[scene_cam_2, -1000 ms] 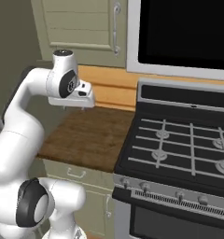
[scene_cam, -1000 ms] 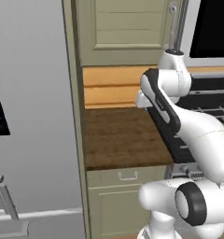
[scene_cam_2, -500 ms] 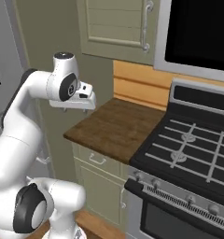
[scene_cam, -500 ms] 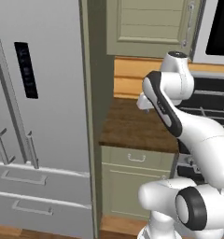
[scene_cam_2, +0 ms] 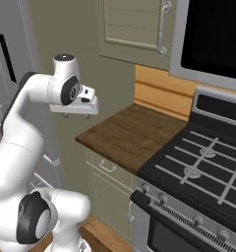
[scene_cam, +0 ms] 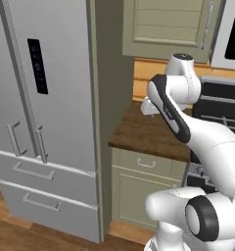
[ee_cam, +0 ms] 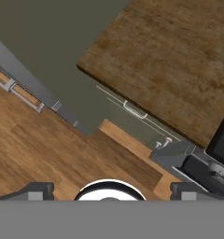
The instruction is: Take a straw from the drawer in front and place it inside the glass cup on the dining counter.
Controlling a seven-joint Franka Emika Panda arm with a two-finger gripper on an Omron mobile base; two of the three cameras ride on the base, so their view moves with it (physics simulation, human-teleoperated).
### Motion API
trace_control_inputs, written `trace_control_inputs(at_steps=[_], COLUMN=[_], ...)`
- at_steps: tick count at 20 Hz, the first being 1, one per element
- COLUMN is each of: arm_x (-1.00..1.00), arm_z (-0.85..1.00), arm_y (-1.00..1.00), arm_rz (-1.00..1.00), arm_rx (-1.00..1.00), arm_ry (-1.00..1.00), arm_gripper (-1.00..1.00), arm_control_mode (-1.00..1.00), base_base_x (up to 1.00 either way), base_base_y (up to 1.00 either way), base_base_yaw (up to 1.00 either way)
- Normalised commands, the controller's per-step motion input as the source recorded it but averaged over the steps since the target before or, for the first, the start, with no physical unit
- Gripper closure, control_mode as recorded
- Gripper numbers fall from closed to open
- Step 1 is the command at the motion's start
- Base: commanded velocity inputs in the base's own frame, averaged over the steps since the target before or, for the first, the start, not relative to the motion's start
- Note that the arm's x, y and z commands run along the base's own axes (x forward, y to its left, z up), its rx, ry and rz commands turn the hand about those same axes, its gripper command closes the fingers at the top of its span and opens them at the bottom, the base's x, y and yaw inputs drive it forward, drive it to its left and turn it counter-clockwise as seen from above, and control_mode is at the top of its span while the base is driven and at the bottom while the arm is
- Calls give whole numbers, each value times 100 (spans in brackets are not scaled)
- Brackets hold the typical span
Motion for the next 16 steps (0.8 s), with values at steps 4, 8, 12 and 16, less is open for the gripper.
trace_control_inputs(at_steps=[4,8,12,16], arm_x=[0,0,0,0], arm_z=[0,0,0,0], arm_y=[0,0,0,0], arm_rz=[0,0,0,0], arm_rx=[0,0,0,0], arm_ry=[0,0,0,0], arm_gripper=[-100,-100,-100,-100], arm_control_mode=[100,100,100,100], base_base_x=[10,-3,-10,12], base_base_y=[-59,-77,-46,-40], base_base_yaw=[26,25,30,34])
